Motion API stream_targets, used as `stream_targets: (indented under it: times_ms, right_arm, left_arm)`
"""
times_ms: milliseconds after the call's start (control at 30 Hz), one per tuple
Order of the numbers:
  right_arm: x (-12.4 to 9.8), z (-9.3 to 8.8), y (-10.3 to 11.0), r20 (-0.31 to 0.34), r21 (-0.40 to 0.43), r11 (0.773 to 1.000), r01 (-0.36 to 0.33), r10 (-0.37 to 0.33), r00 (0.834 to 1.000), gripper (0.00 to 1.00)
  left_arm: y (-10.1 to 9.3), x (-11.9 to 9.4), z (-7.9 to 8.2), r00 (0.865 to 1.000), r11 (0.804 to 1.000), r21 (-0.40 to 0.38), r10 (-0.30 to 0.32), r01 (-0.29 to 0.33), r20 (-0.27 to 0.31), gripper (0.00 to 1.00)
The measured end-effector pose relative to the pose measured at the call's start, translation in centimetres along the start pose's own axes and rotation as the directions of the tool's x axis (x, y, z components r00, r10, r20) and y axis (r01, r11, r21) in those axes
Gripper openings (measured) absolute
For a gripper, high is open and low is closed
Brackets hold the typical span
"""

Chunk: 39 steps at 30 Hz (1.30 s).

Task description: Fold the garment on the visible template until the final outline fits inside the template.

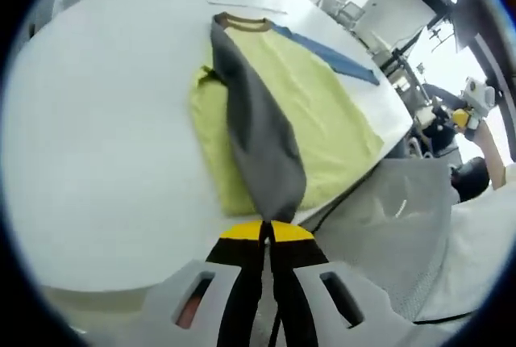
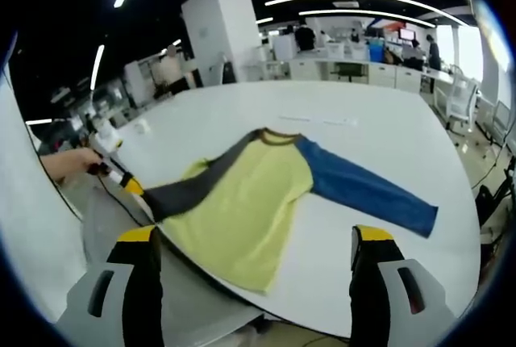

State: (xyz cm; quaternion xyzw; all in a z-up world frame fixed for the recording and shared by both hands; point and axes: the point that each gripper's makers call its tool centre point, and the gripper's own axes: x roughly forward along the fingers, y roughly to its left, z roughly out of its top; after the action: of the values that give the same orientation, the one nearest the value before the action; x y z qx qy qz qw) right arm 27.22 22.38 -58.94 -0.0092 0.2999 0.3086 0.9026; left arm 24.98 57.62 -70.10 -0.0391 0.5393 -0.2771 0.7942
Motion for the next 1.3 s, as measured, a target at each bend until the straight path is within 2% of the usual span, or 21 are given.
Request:
stream_targets:
  times_ms: [333,667,1000,1100,1300]
  right_arm:
    - [0.2,0.4,0.1,0.001,-0.012,1.0,-0.01,0.01,1.0,0.98]
    - [0.2,0.5,0.2,0.002,-0.018,1.0,-0.017,0.017,1.0,0.97]
    - [0.3,0.6,0.2,-0.003,-0.026,0.999,-0.024,0.024,1.0,0.97]
    - [0.5,0.9,0.2,0.002,-0.029,0.999,-0.028,0.028,1.0,0.97]
    - [0.6,1.1,0.4,0.0,-0.036,0.999,-0.034,0.034,0.999,0.97]
  left_arm:
    - [0.1,-1.3,0.9,0.998,0.999,-0.038,0.018,-0.016,0.064,0.0]
    - [1.9,-3.5,2.3,0.984,0.987,-0.155,0.055,-0.028,0.172,0.0]
    - [3.7,-6.1,3.3,0.957,0.967,-0.245,0.128,-0.062,0.261,0.0]
    - [4.6,-6.9,3.6,0.944,0.956,-0.284,0.157,-0.071,0.291,0.0]
    - [5.5,-7.9,3.9,0.928,0.936,-0.345,0.184,-0.066,0.324,0.0]
